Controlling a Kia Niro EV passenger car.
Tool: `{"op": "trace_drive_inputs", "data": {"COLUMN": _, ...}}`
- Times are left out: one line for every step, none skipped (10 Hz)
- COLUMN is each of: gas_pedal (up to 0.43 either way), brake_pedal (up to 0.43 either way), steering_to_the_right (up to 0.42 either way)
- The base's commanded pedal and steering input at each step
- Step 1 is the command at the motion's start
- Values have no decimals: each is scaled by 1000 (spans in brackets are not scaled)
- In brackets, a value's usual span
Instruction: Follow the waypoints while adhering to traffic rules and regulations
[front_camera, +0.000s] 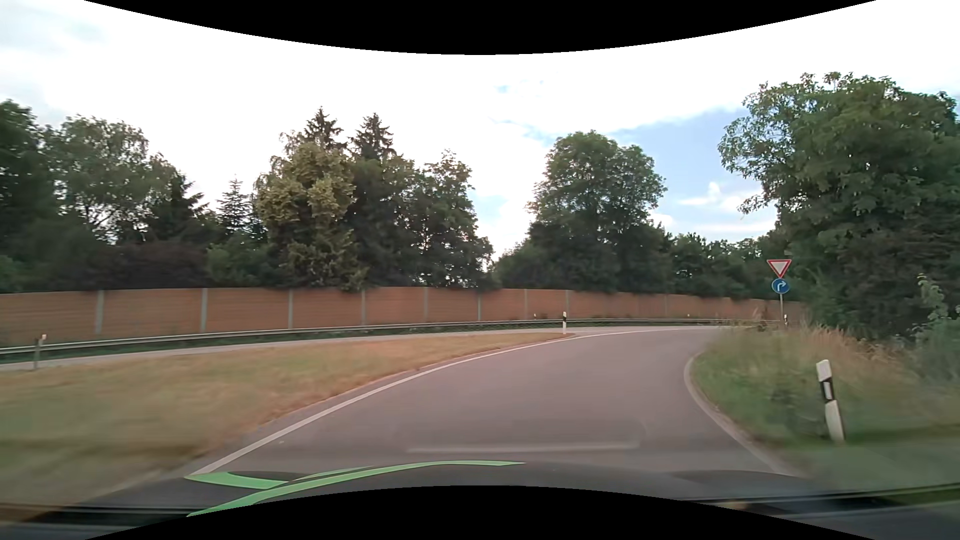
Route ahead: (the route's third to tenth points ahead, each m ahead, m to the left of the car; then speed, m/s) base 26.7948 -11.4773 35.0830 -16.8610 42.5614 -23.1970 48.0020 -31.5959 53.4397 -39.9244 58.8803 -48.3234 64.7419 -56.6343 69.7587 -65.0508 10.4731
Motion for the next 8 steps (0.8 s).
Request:
{"op": "trace_drive_inputs", "data": {"gas_pedal": 150, "brake_pedal": 0, "steering_to_the_right": 131}}
{"op": "trace_drive_inputs", "data": {"gas_pedal": 150, "brake_pedal": 0, "steering_to_the_right": 132}}
{"op": "trace_drive_inputs", "data": {"gas_pedal": 150, "brake_pedal": 0, "steering_to_the_right": 133}}
{"op": "trace_drive_inputs", "data": {"gas_pedal": 150, "brake_pedal": 0, "steering_to_the_right": 135}}
{"op": "trace_drive_inputs", "data": {"gas_pedal": 150, "brake_pedal": 0, "steering_to_the_right": 137}}
{"op": "trace_drive_inputs", "data": {"gas_pedal": 150, "brake_pedal": 0, "steering_to_the_right": 139}}
{"op": "trace_drive_inputs", "data": {"gas_pedal": 150, "brake_pedal": 0, "steering_to_the_right": 142}}
{"op": "trace_drive_inputs", "data": {"gas_pedal": 150, "brake_pedal": 0, "steering_to_the_right": 143}}
